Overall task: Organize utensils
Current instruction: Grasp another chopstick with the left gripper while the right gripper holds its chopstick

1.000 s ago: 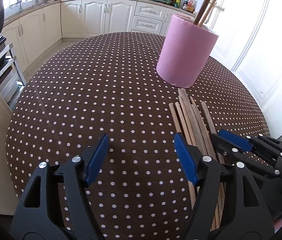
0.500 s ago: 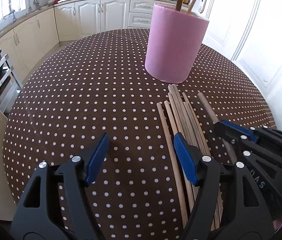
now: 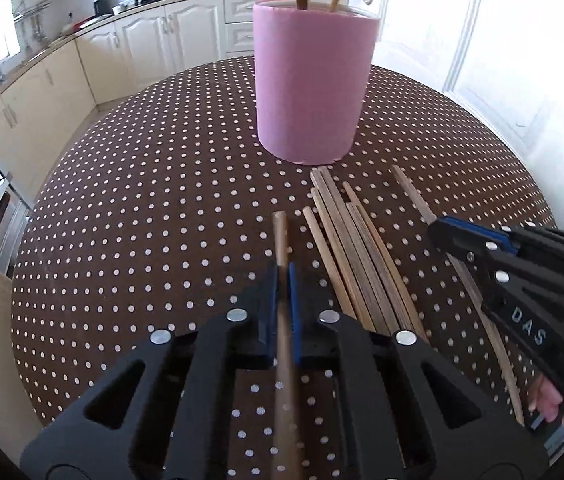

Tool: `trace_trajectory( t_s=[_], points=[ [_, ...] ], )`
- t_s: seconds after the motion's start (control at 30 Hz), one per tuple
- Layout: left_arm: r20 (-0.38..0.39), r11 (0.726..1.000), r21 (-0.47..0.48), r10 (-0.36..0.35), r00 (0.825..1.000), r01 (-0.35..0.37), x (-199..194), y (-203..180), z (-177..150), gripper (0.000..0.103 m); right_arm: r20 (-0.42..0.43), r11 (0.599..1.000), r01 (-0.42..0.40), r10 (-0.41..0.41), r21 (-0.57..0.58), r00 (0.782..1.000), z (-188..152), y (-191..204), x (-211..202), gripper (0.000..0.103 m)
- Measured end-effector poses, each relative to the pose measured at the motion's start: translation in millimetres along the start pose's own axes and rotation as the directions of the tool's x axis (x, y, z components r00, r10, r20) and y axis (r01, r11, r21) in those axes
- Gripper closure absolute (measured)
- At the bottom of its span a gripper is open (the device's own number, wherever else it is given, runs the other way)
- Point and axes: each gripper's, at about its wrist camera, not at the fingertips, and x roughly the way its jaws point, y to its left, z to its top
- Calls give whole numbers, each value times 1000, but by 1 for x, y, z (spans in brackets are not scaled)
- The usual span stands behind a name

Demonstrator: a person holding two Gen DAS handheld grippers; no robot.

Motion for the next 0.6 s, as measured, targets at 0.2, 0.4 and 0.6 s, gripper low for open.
trace_trajectory(
  t_s=[0.2, 0.4, 0.6],
  points=[
    [-5, 1000, -12, 0, 1000, 0, -9, 9, -13, 97, 1, 999, 5, -5, 45, 1000, -4, -10, -5, 97],
    [-15, 999, 5, 53, 998, -53, -14, 4, -20, 95, -5, 998, 59, -59, 0, 998, -5, -1, -5, 96],
    [-23, 998, -23, 59, 998, -59, -13, 0, -21, 94, -4, 998, 66, -66, -6, 998, -6, 1, -4, 97]
  ],
)
